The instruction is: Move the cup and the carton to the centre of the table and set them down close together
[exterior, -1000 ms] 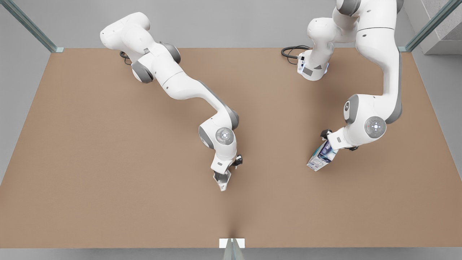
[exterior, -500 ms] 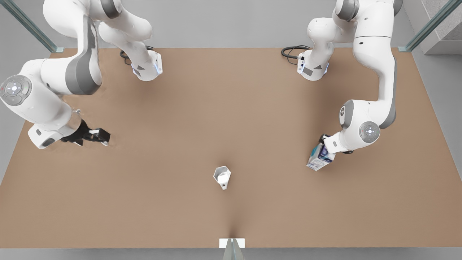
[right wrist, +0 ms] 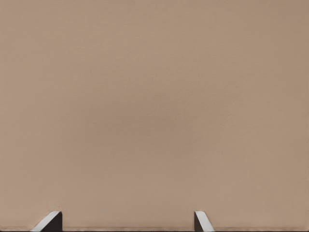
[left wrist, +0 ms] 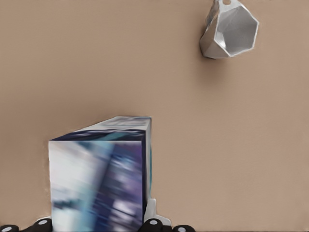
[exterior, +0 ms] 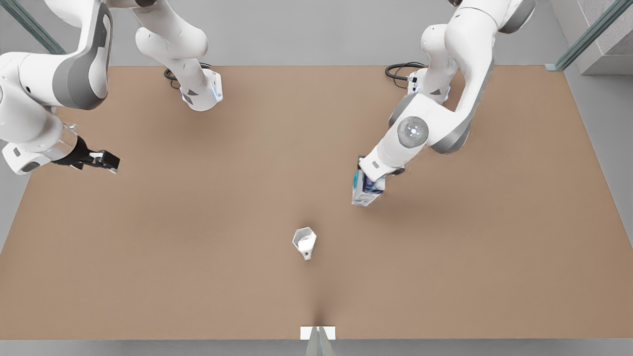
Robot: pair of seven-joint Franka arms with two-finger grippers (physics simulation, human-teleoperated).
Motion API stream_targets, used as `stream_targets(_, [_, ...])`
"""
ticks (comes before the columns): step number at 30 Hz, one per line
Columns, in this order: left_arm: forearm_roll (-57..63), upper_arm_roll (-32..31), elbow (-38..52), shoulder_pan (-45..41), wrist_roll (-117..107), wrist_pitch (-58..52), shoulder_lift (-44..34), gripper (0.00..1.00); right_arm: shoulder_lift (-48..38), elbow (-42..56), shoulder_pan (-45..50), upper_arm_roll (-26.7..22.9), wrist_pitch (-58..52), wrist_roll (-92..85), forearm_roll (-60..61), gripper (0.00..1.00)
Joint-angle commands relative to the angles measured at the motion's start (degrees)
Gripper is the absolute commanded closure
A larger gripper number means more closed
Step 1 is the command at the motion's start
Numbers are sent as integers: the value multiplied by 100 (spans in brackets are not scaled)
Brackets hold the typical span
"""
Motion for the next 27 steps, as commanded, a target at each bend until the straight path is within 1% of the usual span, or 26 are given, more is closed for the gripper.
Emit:
stream_targets(1, [-92,-115,110,8,-223,16,100,39,8,2,59,2,-1,-2,-2,0])
stream_targets(2, [-75,-404,320,8,-653,95,355,39,9,11,59,2,-1,-10,-10,0])
stream_targets(3, [-75,-440,593,-396,-997,306,645,39,9,11,59,2,8,-10,-10,0])
stream_targets(6, [198,-440,646,-493,-1305,1000,1085,39,35,178,67,2,-1,-19,-10,0])
stream_targets(8, [593,-449,646,-493,-1472,1194,1331,39,44,178,67,2,-1,-19,16,0])
stream_targets(9, [602,-449,646,-493,-1472,1326,1401,38,44,187,120,10,-1,-1,-19,0])
stream_targets(10, [602,-449,646,-493,-1472,1370,1436,33,52,187,85,10,-1,-28,7,0])
stream_targets(11, [593,-449,646,-484,-1472,1388,1463,0,61,187,94,10,-1,-19,16,0])
stream_targets(21, [611,-449,664,-475,-1560,1387,1445,0,79,213,85,10,-1,-125,60,0])
stream_targets(23, [585,-458,1085,-484,-1806,1072,1428,0,79,213,76,2,-1,-125,113,0])
stream_targets(25, [558,-458,1841,-405,-1798,245,1428,0,88,213,76,2,-1,-116,121,0])
stream_targets(26, [602,-344,1859,-143,-1474,157,1428,0,88,213,76,2,-1,-116,121,0])
stream_targets(27, [620,-335,1930,718,-158,-229,1428,0,88,213,85,10,-1,-116,121,0])
